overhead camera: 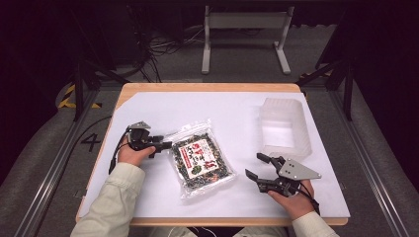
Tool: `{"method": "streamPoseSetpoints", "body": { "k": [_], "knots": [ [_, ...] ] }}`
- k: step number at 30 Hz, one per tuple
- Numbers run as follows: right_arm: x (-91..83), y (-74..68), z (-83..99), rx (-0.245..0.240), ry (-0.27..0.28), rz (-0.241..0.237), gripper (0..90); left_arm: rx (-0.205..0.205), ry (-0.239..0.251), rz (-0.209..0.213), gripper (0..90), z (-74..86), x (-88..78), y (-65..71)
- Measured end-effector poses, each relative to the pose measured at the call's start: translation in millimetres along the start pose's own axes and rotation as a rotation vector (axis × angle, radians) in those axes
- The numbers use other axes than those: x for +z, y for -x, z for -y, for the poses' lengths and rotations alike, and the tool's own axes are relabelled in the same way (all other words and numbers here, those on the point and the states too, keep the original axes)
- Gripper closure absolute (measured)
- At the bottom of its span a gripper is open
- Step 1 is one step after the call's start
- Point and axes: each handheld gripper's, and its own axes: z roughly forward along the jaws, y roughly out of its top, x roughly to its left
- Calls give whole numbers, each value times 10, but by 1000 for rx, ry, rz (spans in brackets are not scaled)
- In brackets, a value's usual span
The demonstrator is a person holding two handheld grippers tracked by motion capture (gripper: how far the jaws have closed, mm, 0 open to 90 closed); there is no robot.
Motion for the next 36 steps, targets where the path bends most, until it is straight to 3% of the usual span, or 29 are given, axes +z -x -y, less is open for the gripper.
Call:
{"method": "streamPoseSetpoints", "body": {
  "k": [12,17,18,19,29,36],
  "knots": [
    [0,6,5,0,-3,2,308,51,-1,-69,688,23,-37,37],
    [2,4,2,-1,-2,-1,307,94,9,-83,794,31,-51,72],
    [0,4,1,-1,-1,-1,306,122,5,-112,832,32,-56,67],
    [0,4,1,-1,0,-1,306,118,0,-113,848,36,-49,71],
    [-4,6,1,-3,-3,-3,306,130,14,-105,894,41,-61,85],
    [-11,13,0,-4,-1,0,306,126,60,-90,895,11,-128,109]
  ]
}}
